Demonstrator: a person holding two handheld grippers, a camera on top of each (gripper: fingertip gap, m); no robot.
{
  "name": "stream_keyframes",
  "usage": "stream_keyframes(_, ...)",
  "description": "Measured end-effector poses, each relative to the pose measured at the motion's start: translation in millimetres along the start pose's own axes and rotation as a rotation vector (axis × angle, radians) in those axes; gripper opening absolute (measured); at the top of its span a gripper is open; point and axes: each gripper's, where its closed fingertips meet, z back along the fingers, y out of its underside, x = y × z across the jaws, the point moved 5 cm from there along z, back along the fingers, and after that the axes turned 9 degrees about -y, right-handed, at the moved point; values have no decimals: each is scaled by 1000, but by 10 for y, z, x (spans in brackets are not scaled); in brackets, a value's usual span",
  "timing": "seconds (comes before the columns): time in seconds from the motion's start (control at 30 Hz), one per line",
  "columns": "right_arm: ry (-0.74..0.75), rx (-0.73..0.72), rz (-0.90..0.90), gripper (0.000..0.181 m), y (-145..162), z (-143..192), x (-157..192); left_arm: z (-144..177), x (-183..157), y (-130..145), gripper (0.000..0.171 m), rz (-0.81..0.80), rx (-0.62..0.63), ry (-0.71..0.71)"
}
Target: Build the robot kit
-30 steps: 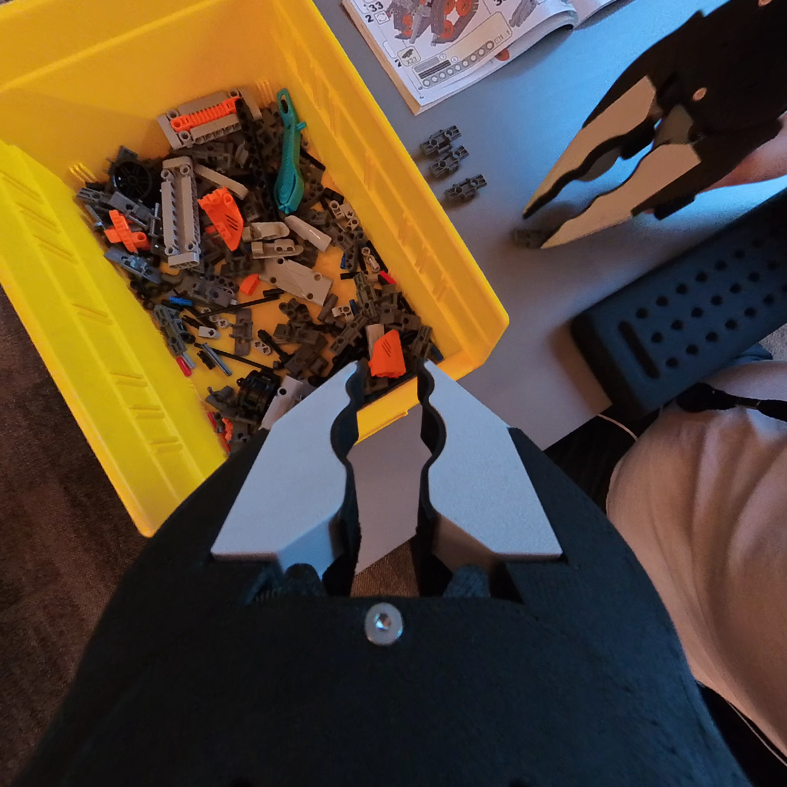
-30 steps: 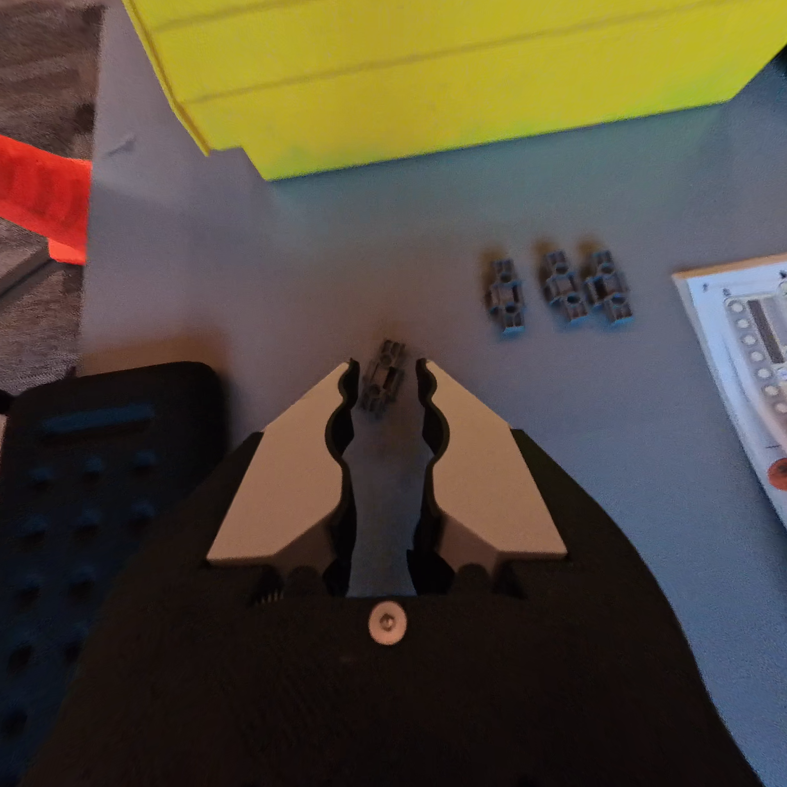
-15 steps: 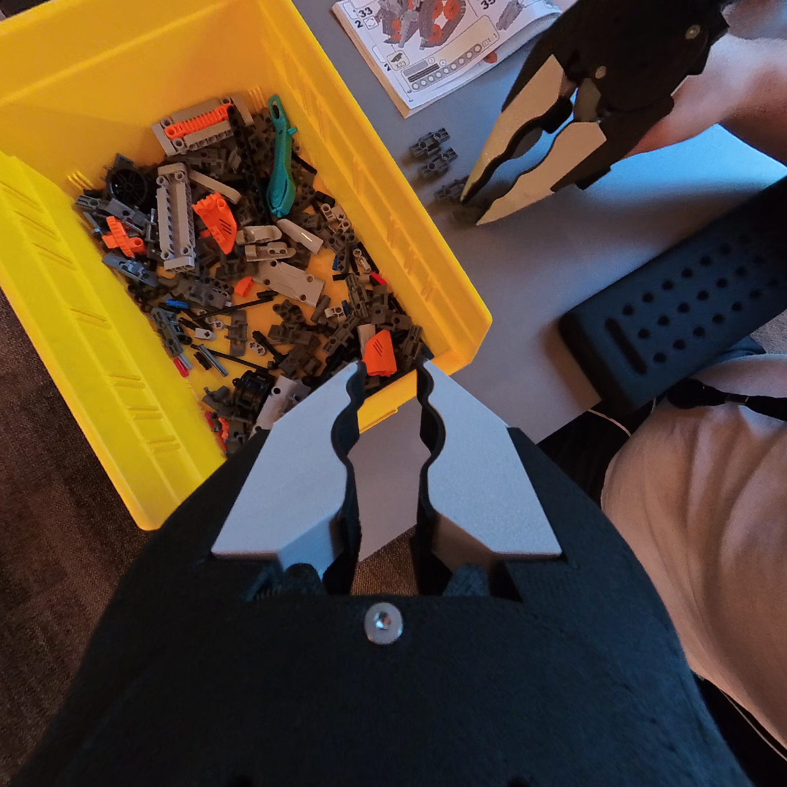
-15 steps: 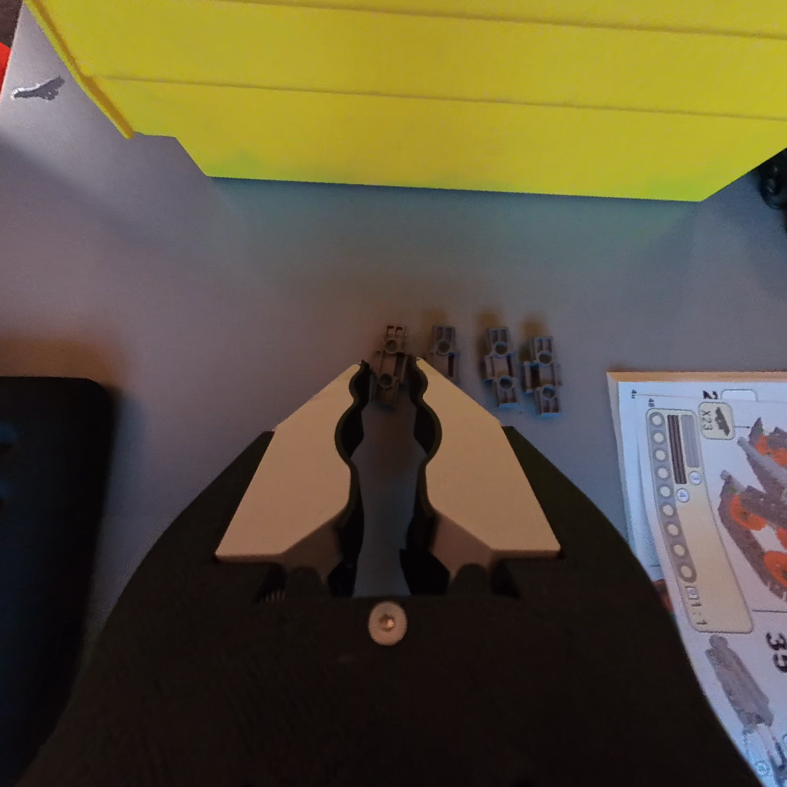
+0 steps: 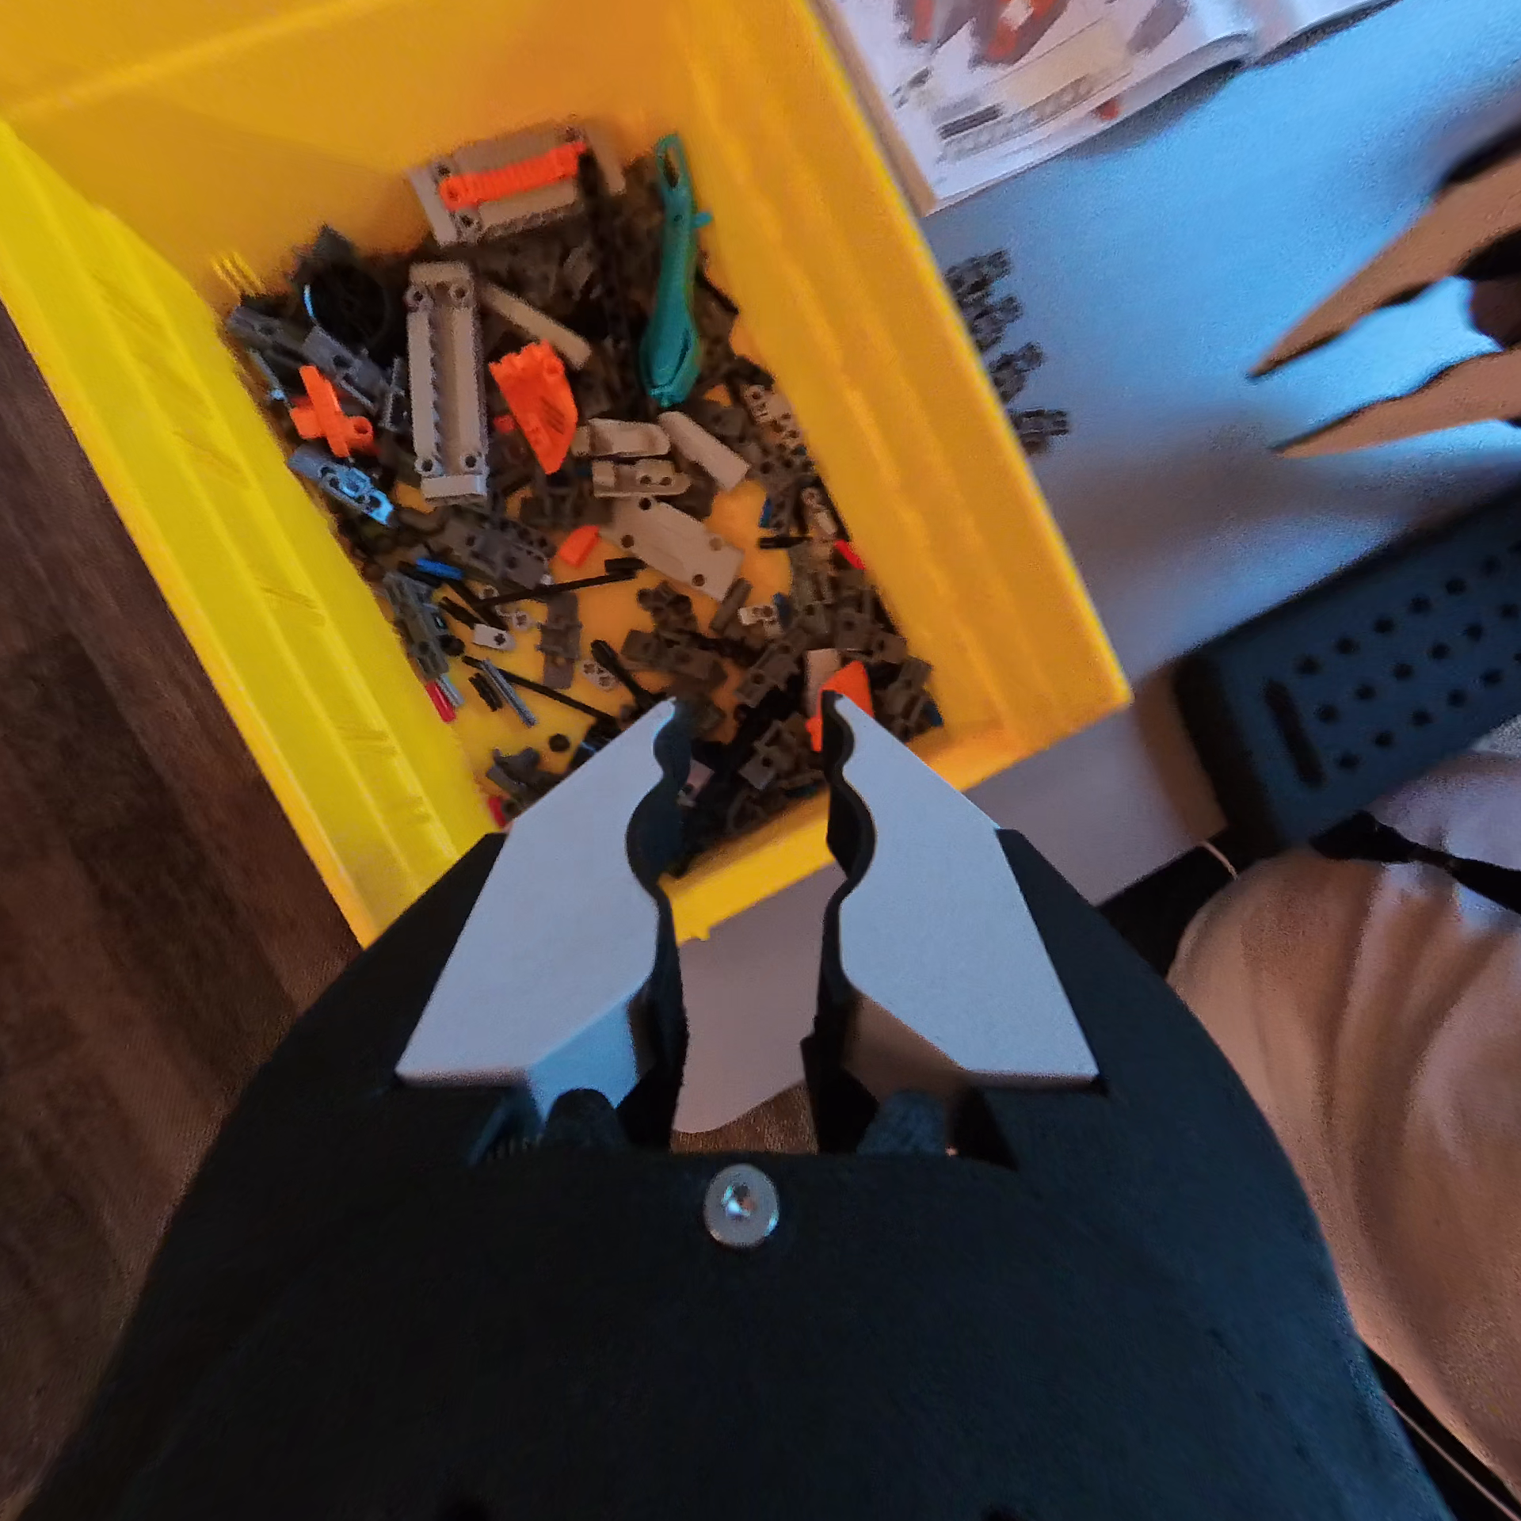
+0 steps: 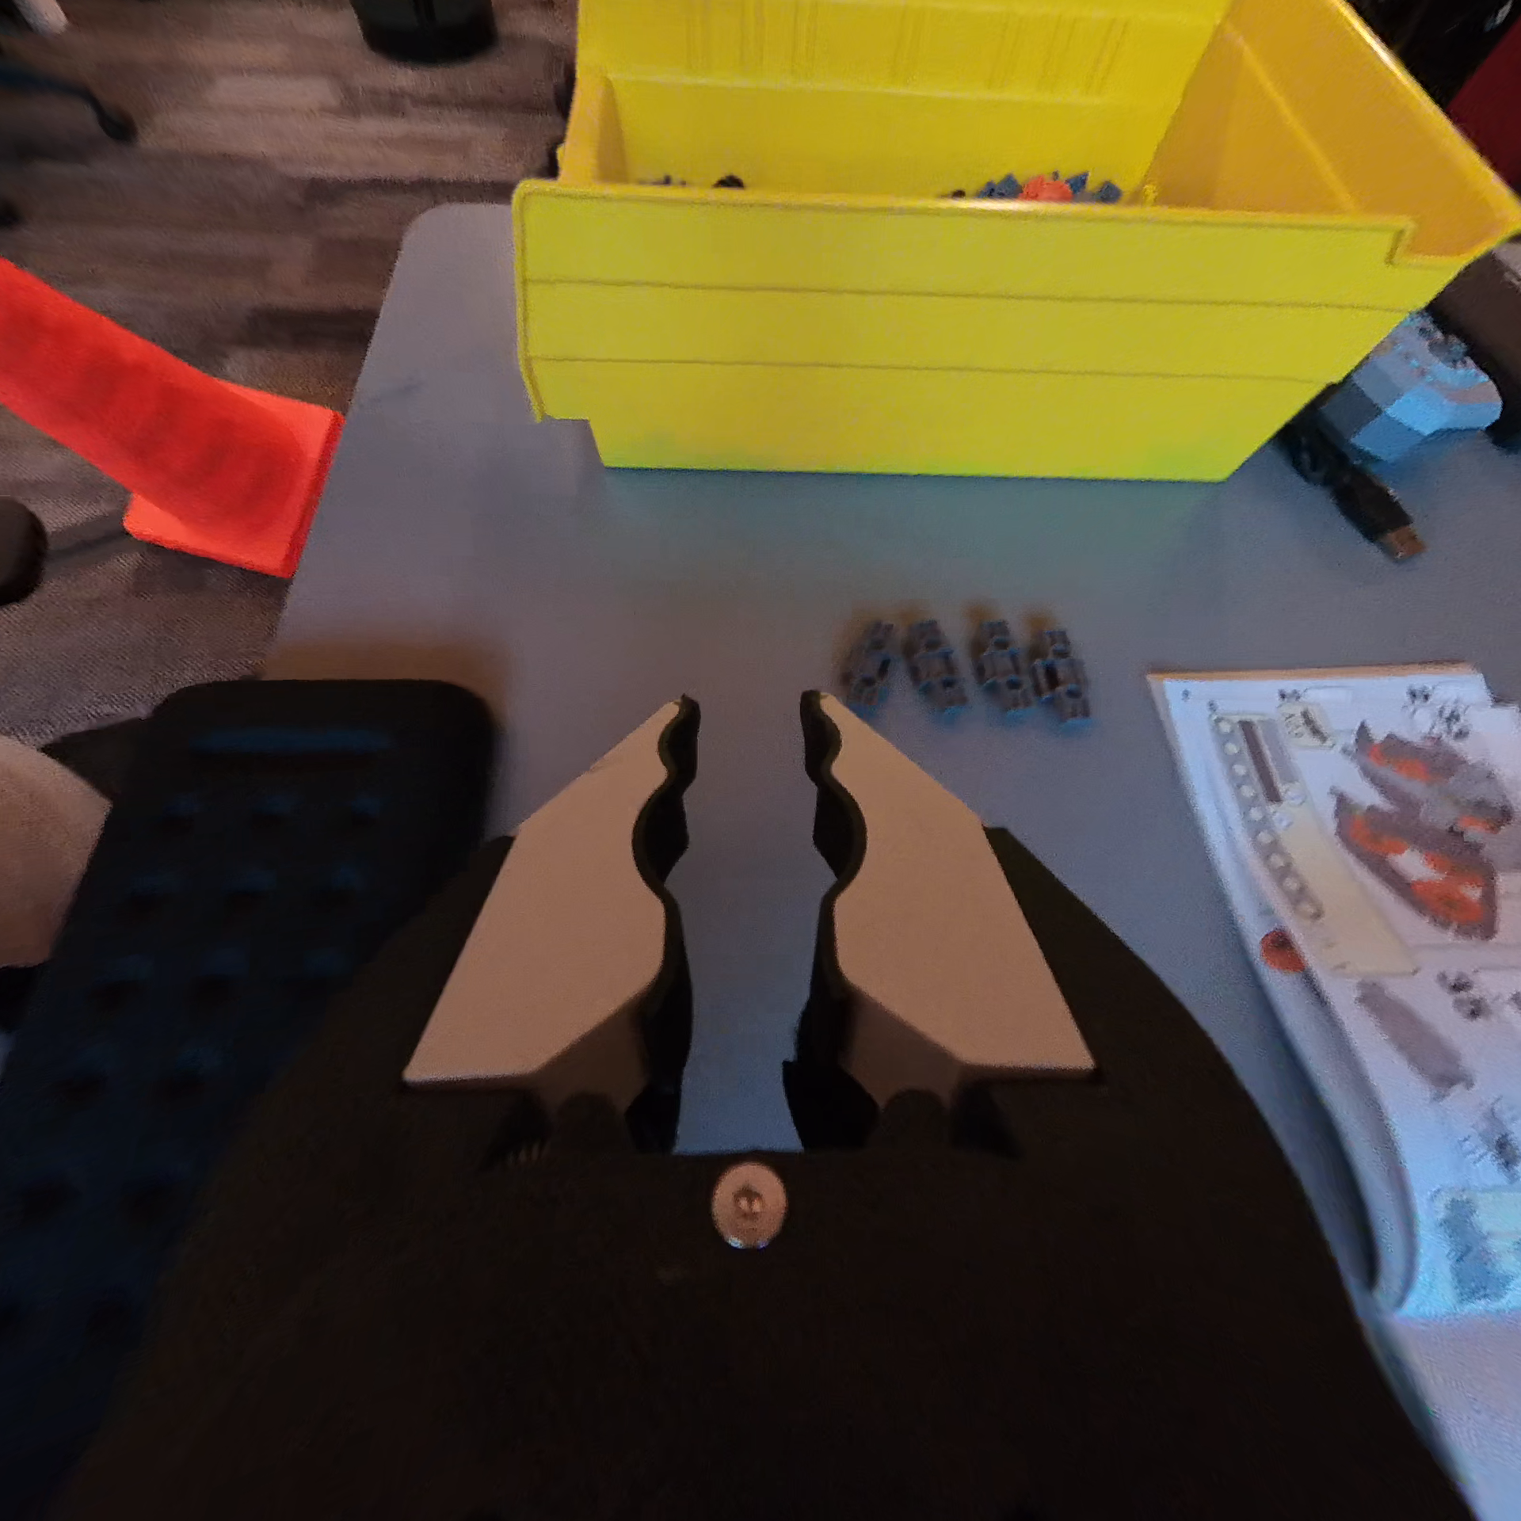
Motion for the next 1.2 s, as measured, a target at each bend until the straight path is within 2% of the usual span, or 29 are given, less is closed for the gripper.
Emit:
stream_keyframes(0.17,34,-16,-61,25,268,141,127,-615,356,-191,30,-44,157,-83)
stream_keyframes(0.27,49,-55,-95,24,329,235,148,-813,531,-305,25,0,173,-84)
stream_keyframes(0.47,58,-137,-151,23,314,375,77,-937,560,-321,23,112,207,1)
stream_keyframes(0.63,28,-174,-191,23,302,393,46,-1091,489,-309,24,-35,178,-38)
stream_keyframes(0.8,35,-178,-192,22,297,412,55,-1215,536,-342,17,-95,153,-85)
stream_keyframes(1.03,35,-181,-192,21,277,423,65,-1364,545,-293,21,-83,193,-59)
stream_keyframes(1.1,32,-179,-193,20,276,419,69,-1369,528,-288,12,-68,191,-30)
stream_keyframes(1.2,35,-174,-189,20,282,421,70,-1330,525,-270,11,-45,183,-25)
